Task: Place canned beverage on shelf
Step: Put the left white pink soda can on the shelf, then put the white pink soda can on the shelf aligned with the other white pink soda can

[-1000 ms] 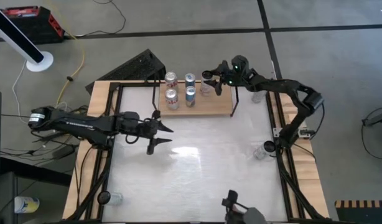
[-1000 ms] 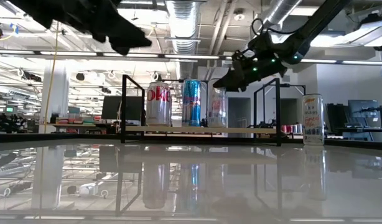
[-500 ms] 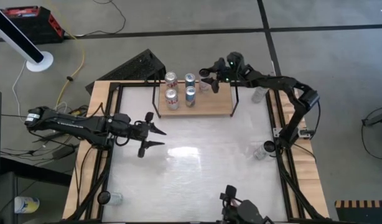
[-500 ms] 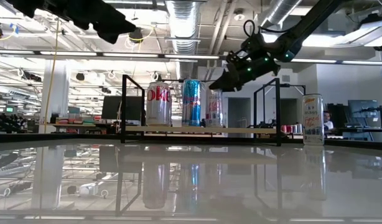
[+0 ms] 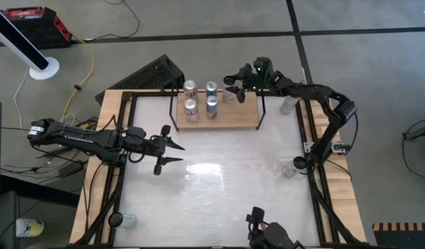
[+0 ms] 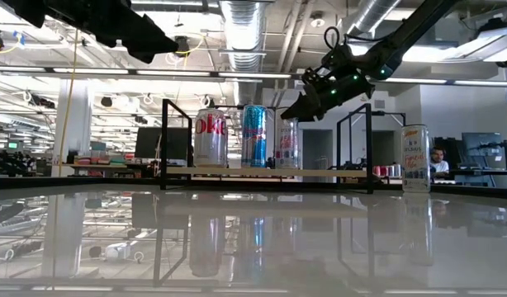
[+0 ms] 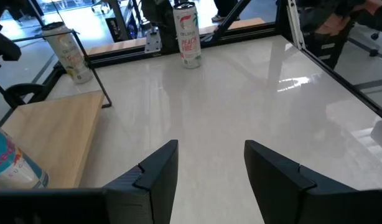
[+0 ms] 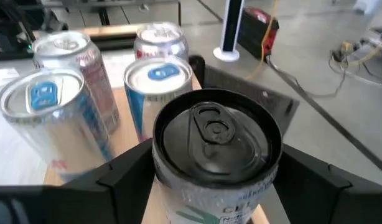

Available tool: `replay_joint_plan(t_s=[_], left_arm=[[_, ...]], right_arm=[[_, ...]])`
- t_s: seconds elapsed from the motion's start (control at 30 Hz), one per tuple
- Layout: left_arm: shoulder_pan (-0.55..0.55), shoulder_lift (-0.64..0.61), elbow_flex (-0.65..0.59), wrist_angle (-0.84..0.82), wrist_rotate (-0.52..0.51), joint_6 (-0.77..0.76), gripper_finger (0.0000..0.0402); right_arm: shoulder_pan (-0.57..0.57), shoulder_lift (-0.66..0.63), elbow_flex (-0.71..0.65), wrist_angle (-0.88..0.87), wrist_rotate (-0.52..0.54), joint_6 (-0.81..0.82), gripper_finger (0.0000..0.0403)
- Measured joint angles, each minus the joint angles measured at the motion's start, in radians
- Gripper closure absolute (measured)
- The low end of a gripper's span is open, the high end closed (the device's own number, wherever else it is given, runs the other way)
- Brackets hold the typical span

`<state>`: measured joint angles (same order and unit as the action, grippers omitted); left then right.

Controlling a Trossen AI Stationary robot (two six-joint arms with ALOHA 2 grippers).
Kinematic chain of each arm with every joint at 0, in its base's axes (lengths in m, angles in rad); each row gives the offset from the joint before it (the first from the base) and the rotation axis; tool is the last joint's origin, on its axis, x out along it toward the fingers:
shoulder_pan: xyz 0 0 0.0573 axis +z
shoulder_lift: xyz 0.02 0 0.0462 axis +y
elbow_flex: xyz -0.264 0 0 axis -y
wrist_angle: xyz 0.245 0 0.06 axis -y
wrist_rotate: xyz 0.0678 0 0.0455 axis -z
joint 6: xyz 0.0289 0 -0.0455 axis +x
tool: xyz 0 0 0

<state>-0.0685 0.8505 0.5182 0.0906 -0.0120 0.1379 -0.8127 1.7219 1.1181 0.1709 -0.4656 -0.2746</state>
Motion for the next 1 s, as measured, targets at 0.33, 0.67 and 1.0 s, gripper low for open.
replay_joint_plan(t_s=[0.33,0.67,1.0], left_arm=[[0.000,0.000,0.000,-0.002,-0.002,0.012,0.0233],[0.000,0.000,0.000,-0.003,-0.003,0.016,0.0233],[0.000,0.000,0.000,-0.003,0.005,0.084,0.0233]], right_arm=[[0.000,-0.106,-0.003,-0.096,0.028,0.004,0.0041],[0.125,-0.362,-0.003,-0.322,0.026,0.070,0.0042],[0.626,-0.574,-0.003,-0.812,0.330,0.480,0.0042]])
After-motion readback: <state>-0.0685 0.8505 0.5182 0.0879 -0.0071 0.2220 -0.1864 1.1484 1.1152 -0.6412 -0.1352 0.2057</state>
